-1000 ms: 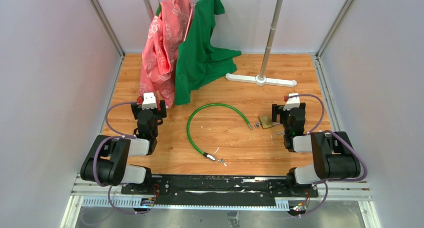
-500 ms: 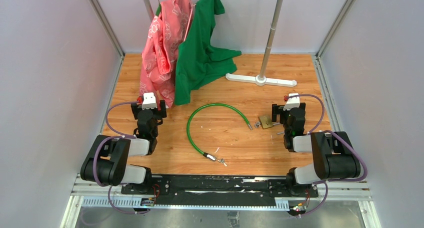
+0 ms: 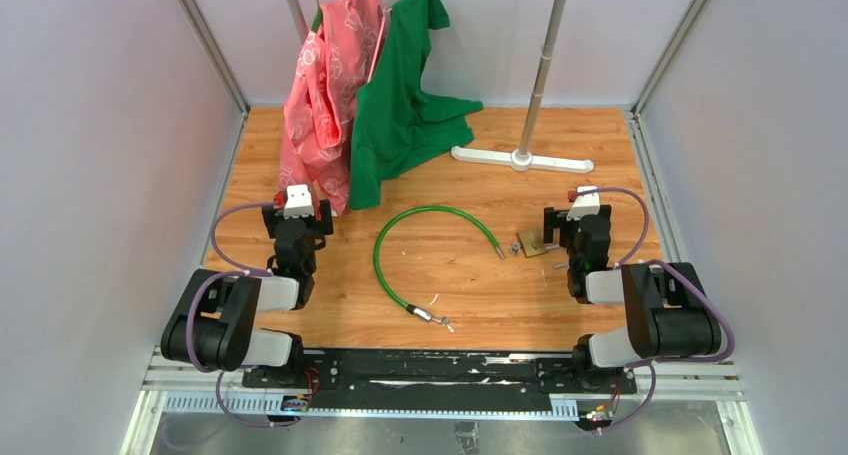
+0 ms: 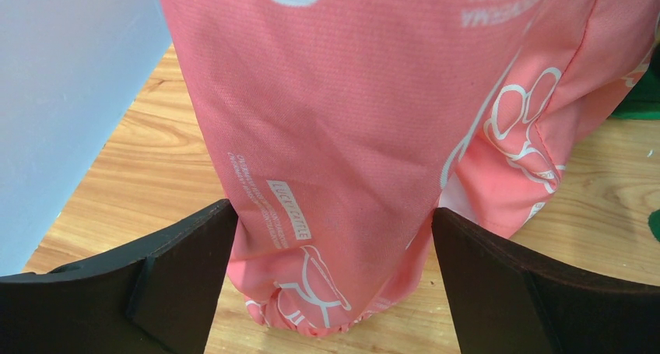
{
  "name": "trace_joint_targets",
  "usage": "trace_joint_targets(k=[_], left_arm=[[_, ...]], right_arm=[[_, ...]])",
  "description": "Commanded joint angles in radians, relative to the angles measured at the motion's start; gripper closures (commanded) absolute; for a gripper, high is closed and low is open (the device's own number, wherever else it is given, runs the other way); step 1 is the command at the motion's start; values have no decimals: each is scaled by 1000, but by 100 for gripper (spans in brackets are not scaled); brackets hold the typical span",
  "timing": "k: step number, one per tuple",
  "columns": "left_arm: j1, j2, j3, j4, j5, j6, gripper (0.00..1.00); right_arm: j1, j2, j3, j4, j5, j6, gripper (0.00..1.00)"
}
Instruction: Unlock with the key
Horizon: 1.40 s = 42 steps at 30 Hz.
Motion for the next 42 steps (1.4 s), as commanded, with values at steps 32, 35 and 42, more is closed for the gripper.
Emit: trace_joint_targets(k=[32,35,42], left_arm=[[6,1,-2,42,-3,2,0],[7,3,-3,51,-3,3,0],[7,-1,-2,38,-2,2,0]], right_arm=[[-14,-4,1,32,-4,1,1],[-14,-5,1,33,-4,1,1],[-14,-5,0,32,-4,1,1]])
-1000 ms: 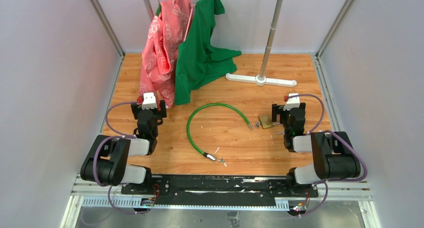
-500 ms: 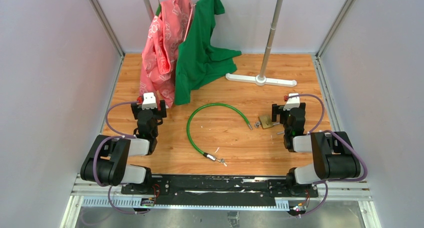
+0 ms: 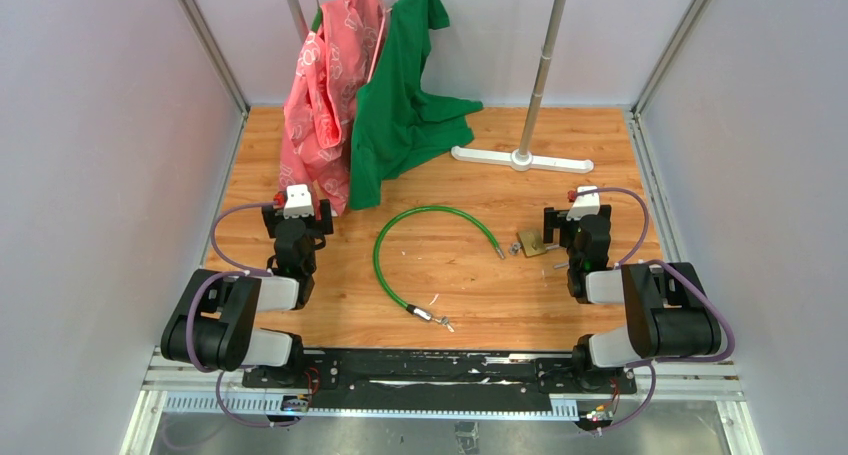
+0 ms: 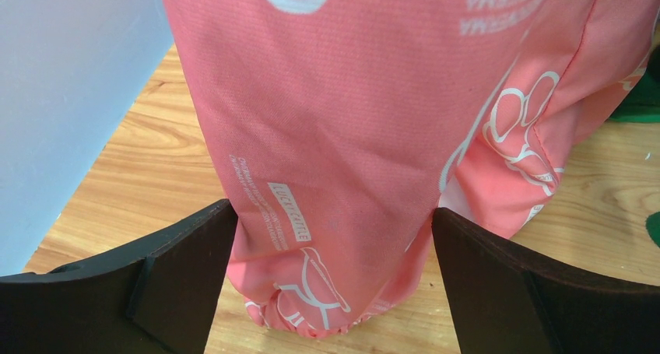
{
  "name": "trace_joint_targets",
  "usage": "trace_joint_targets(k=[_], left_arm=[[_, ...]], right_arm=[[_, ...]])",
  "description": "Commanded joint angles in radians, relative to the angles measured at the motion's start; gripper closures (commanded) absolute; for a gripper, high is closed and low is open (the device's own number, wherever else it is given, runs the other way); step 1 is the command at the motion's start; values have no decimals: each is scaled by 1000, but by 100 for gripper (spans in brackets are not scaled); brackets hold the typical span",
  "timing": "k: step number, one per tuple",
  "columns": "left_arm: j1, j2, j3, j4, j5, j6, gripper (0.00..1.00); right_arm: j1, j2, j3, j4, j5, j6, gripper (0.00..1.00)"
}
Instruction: Unlock with the key
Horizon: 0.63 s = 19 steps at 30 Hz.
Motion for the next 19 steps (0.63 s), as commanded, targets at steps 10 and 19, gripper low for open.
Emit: trace_joint_targets(k=[10,19], left_arm=[[7,-1,-2,32,-3,2,0],[7,-2,-2,31,-3,2,0]], right_arm=[[-14,-5,0,32,-4,1,1],[-15,-5,0,32,-3,2,1]])
